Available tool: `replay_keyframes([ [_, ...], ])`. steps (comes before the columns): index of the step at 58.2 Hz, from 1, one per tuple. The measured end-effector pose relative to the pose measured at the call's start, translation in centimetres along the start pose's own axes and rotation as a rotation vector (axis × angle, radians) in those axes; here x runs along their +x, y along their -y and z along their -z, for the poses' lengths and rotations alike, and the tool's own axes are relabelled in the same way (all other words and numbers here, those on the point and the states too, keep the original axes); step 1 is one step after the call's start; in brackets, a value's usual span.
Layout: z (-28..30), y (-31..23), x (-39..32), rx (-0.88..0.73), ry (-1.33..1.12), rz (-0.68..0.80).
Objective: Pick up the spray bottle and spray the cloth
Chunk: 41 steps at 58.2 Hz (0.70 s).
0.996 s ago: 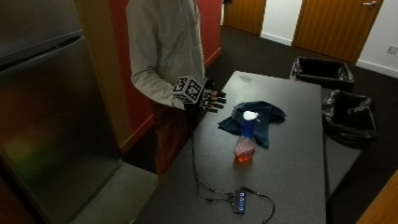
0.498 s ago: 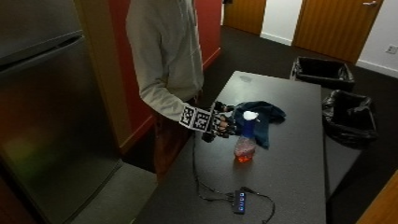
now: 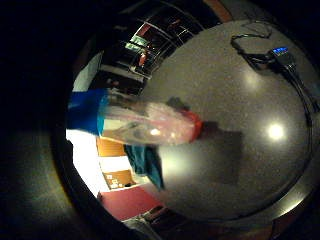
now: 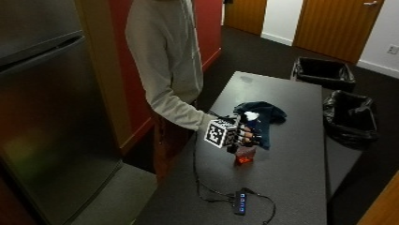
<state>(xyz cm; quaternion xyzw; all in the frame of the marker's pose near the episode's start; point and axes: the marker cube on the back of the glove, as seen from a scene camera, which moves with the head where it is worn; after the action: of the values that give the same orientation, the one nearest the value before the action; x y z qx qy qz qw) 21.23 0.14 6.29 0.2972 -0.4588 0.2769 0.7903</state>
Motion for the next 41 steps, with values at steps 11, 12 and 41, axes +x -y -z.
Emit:
replay_keyframes([
  [11,-1.4,2.5,-0.9,-0.006,0.080,-0.006],
  [12,-1.5,2.7,-1.0,-0.012,0.087,-0.009],
  [41,-7.9,4.9,-5.0,-0.361,-0.234,0.119],
])
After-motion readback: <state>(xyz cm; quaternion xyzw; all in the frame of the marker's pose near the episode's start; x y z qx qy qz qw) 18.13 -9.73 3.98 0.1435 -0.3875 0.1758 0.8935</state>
